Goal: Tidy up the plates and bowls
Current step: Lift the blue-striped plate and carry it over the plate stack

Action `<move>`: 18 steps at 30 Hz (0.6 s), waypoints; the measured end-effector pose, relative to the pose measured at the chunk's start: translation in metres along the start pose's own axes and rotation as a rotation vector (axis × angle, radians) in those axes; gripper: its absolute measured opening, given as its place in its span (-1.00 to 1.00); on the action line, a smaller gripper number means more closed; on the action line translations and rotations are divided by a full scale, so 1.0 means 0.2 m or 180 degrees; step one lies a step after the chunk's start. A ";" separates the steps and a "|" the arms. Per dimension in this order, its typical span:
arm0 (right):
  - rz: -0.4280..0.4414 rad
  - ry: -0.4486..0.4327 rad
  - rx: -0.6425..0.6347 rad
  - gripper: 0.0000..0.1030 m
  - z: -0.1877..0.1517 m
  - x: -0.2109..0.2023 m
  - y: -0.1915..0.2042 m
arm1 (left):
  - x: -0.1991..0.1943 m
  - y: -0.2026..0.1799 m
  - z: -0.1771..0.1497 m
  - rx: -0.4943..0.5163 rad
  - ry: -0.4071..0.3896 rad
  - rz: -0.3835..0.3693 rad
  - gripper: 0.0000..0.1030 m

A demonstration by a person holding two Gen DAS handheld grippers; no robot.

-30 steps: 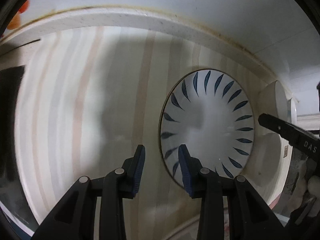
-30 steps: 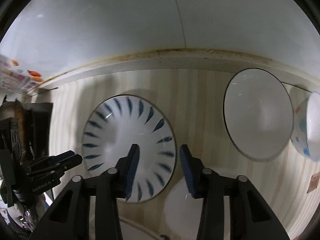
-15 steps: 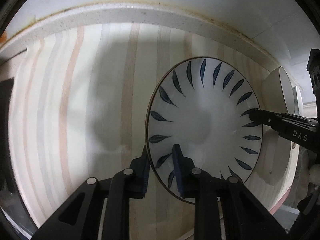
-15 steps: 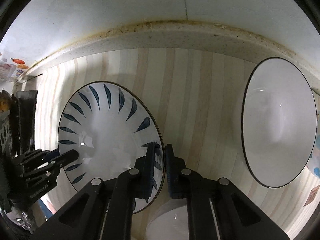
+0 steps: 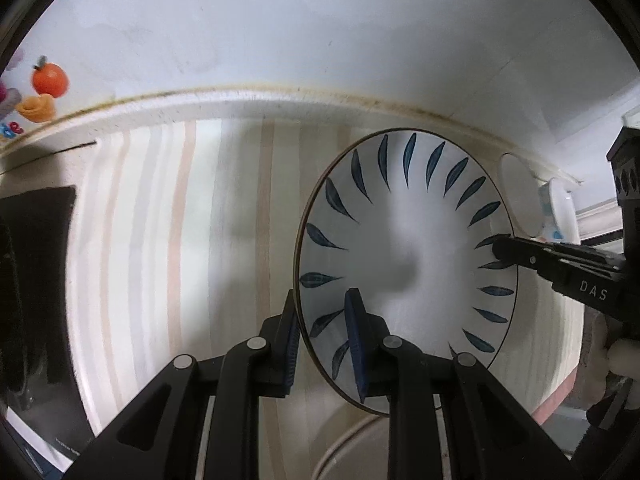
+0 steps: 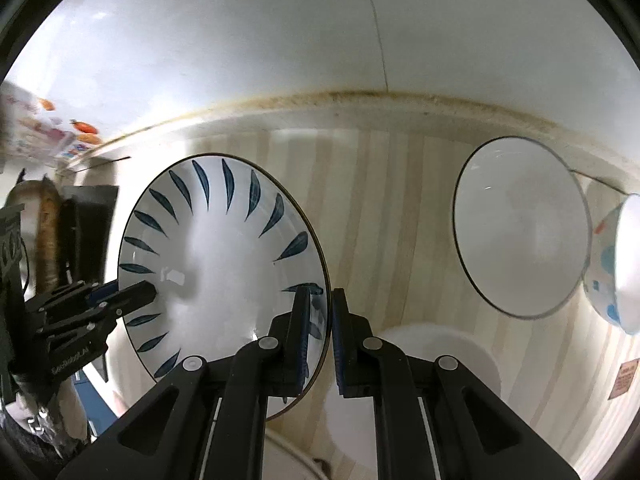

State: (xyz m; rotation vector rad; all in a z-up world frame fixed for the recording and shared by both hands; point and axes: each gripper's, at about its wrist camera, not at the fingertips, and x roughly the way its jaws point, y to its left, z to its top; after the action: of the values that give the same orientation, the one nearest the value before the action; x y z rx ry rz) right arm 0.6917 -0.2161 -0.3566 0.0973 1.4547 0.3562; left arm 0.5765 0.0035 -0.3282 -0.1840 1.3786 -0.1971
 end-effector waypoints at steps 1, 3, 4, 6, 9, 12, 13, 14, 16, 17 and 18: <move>0.0015 -0.0019 0.0002 -0.77 0.00 -0.03 0.00 | -0.04 -0.01 -0.02 -0.0001 -0.0028 -0.0009 -0.62; 0.0059 -0.0061 0.0002 -0.77 -0.06 -0.13 -0.01 | -0.11 -0.03 -0.07 0.0023 -0.0077 -0.0012 -0.62; 0.0064 -0.0084 -0.0008 -0.77 -0.09 -0.15 0.00 | -0.14 -0.04 -0.09 0.0034 -0.0105 -0.0004 -0.62; 0.0088 -0.0119 -0.0021 -0.77 -0.14 -0.20 0.02 | -0.20 -0.04 -0.12 0.0051 -0.0127 -0.0001 -0.62; 0.0146 -0.0139 -0.0036 -0.77 -0.26 -0.28 0.04 | -0.27 -0.05 -0.21 0.0088 -0.0143 -0.0010 -0.62; 0.0159 -0.0148 -0.0027 -0.77 -0.39 -0.34 0.04 | -0.31 -0.08 -0.32 0.0157 -0.0157 0.0008 -0.62; 0.0165 -0.0150 -0.0011 -0.77 -0.44 -0.33 0.08 | -0.31 -0.09 -0.35 0.0171 -0.0152 0.0016 -0.62; 0.0180 -0.0147 0.0003 -0.77 -0.48 -0.34 0.08 | -0.32 -0.10 -0.39 0.0190 -0.0146 0.0014 -0.62; 0.0222 -0.0123 0.0048 -0.77 -0.58 -0.35 0.07 | -0.32 -0.11 -0.45 0.0226 -0.0115 0.0010 -0.62; 0.0230 -0.0111 0.0061 -0.77 -0.62 -0.35 0.07 | -0.31 -0.12 -0.49 0.0246 -0.0102 0.0013 -0.62; 0.0237 -0.0096 0.0081 -0.77 -0.67 -0.34 0.06 | -0.31 -0.13 -0.53 0.0271 -0.0082 0.0022 -0.62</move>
State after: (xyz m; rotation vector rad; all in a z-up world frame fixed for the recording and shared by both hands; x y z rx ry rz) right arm 0.5520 -0.2452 -0.3043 0.1771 1.4285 0.3954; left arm 0.4609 -0.0088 -0.2821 -0.1104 1.3424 -0.2463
